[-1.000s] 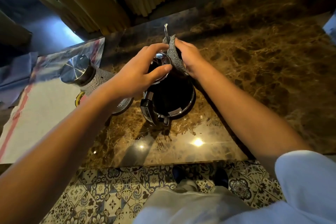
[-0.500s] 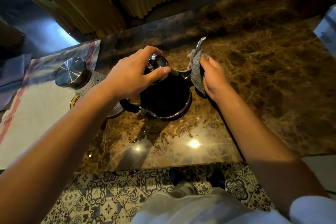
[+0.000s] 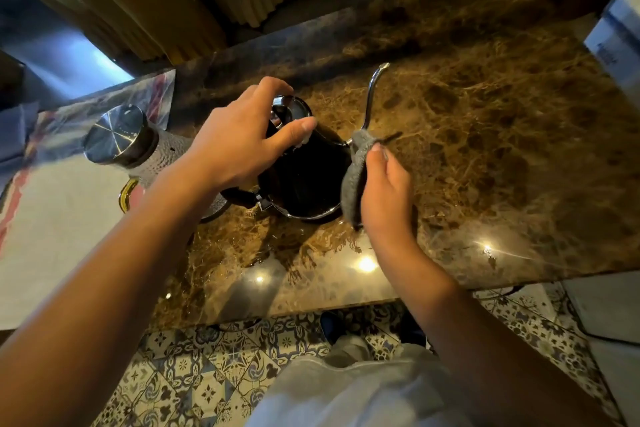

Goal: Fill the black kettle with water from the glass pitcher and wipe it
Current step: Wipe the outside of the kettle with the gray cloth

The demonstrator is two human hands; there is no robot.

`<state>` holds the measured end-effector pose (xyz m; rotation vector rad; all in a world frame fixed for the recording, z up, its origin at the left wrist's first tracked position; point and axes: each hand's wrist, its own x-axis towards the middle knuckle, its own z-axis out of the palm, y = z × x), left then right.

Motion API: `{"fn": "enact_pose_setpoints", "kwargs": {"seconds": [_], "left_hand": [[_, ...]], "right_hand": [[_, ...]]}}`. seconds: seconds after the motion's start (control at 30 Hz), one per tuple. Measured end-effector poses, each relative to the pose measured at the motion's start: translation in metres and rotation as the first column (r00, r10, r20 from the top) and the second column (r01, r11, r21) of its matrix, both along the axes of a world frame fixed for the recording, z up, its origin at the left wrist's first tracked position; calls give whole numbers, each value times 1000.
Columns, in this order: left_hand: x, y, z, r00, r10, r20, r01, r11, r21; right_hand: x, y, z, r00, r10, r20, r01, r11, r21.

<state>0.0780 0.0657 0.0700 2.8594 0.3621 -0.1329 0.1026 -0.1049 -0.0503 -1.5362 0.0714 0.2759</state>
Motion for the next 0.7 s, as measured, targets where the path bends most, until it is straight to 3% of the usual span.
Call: {"fn": "enact_pose_setpoints", "kwargs": {"seconds": [0.07,0.13,0.27,0.37,0.5,0.63,0.7], "left_hand": [[0,4,3,1000,-13,-28,12,1000,-17],[1,8,5,999,-19,-48,17,999,-48],[1,7,5,999,-29,-39,28,999,-38],[1,6,3,999,-28,-34,26,999,-38],[1,10,2,998,-54,-25,53,998,-44],[0,12,1,997,-71,-20,70,996,-52],[1,12,0,997,-69,-17,68,996,-56]], "right_hand": [[-9,15,12,999,49,-21,-45,989,143],[-19,34,18,989,109,100,-124,980,153],[-38,59,-9,878,146,456,-69,981,-182],[-42,48,-33,819,200,537,5,935,-356],[-32,20,-53,812,421,406,-140,814,-564],[-16,-3,-61,727,648,228,-225,537,-813],[-11,-8,-60,697,691,192,-223,464,-857]]}}
